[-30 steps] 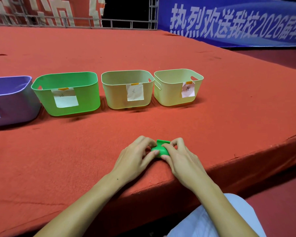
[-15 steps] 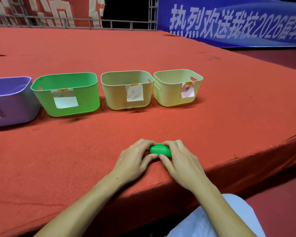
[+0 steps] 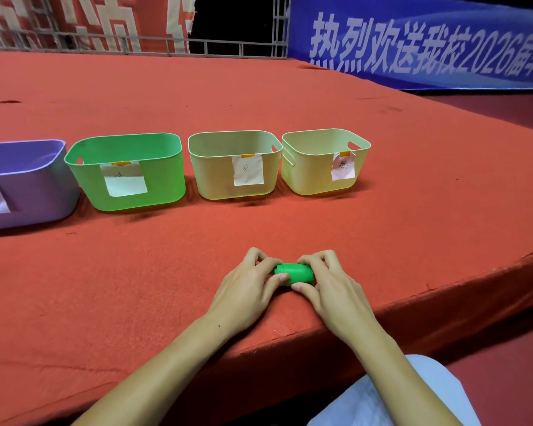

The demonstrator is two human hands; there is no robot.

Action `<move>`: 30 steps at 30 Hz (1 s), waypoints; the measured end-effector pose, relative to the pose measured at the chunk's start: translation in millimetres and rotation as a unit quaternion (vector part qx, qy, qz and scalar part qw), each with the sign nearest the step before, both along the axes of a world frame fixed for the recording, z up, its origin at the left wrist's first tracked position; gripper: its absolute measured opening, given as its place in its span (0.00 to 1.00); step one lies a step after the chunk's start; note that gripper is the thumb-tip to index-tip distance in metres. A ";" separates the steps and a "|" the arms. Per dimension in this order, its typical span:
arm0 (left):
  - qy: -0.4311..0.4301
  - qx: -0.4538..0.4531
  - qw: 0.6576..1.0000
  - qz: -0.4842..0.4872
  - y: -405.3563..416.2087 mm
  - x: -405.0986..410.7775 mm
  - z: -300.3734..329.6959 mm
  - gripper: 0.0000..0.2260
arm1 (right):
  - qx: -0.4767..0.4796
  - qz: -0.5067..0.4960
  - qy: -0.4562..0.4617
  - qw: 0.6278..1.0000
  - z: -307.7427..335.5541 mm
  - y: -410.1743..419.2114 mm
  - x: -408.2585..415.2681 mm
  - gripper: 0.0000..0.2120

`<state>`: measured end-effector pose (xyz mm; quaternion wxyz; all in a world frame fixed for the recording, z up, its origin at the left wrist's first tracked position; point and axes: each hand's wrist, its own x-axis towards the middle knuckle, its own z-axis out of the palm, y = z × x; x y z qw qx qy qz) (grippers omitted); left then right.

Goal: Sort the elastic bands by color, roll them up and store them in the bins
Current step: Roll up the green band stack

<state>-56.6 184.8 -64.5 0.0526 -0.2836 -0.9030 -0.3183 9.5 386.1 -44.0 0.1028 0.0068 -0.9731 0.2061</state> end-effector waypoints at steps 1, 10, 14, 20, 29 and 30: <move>0.004 0.011 1.000 0.000 -0.4 0.4 0.1 0.18 | 0.003 0.000 0.002 1.000 0.1 -0.9 -1.2 0.19; 0.017 0.007 0.999 -0.027 -5.2 3.8 1.3 0.23 | 0.045 -0.006 -0.001 0.999 -1.7 -5.4 -6.2 0.20; 0.011 0.031 0.999 -0.026 -8.3 1.2 1.3 0.20 | 0.024 0.010 0.003 1.000 -4.4 -11.6 -4.1 0.23; 0.007 0.026 0.999 -0.046 -16.6 3.8 5.1 0.21 | -0.099 0.031 0.039 0.994 -2.3 -13.9 1.8 0.17; 0.002 -0.011 0.999 -0.043 -66.3 2.5 23.0 0.19 | -0.187 0.122 0.048 0.974 3.4 -46.8 1.4 0.16; 0.006 -0.018 0.999 -0.043 -73.1 2.6 25.0 0.18 | -0.195 0.127 0.050 0.971 3.0 -51.8 -0.7 0.16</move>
